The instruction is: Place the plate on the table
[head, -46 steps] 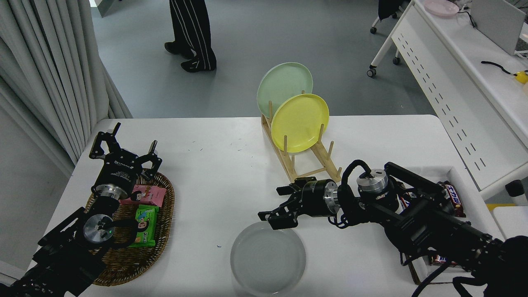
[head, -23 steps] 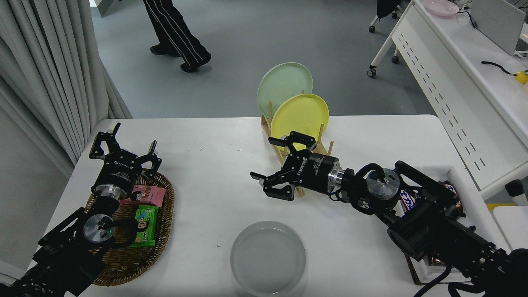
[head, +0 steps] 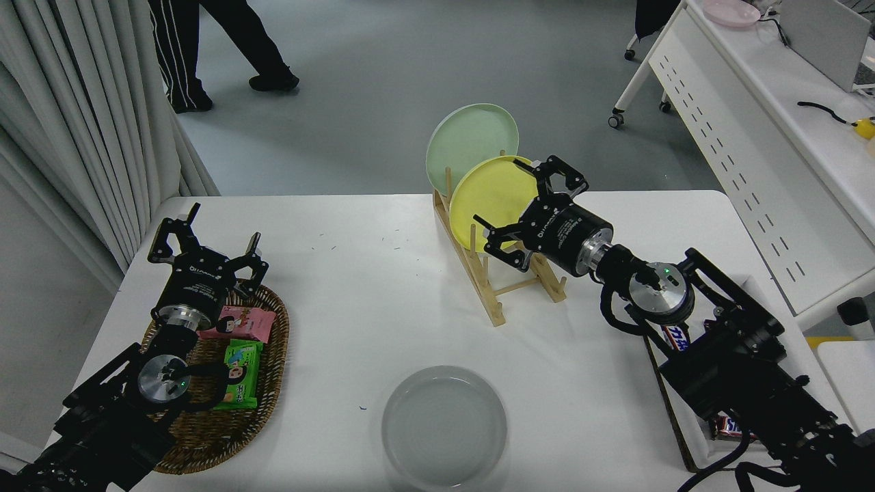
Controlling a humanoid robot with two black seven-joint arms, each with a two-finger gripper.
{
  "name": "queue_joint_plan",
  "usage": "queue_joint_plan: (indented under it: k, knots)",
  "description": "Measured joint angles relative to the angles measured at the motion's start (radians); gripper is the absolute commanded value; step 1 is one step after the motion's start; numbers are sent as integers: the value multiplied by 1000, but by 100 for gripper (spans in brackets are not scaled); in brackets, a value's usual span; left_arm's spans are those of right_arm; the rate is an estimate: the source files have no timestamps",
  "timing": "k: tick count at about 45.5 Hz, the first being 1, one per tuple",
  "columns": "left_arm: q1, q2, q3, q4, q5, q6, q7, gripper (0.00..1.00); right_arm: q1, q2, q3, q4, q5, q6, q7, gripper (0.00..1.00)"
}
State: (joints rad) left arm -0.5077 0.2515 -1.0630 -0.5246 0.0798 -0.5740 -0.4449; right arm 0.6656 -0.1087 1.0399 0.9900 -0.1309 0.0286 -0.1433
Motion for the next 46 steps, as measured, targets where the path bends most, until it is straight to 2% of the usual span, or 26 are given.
queue_joint_plan:
  k: [10,17,30,46]
  knots:
    - [0,0,0,0,0,0,0,100,-52,1,86,0,-198,-21,100,100]
    - [0,0,0,0,0,0,0,100,-94,3,122,-11,-267,-26,219,100]
    - [0,0,0,0,0,0,0,100,-151,17,161,-67,-309,-5,376,100]
    - [0,0,0,0,0,0,0,100,-203,37,183,-134,-312,26,472,100]
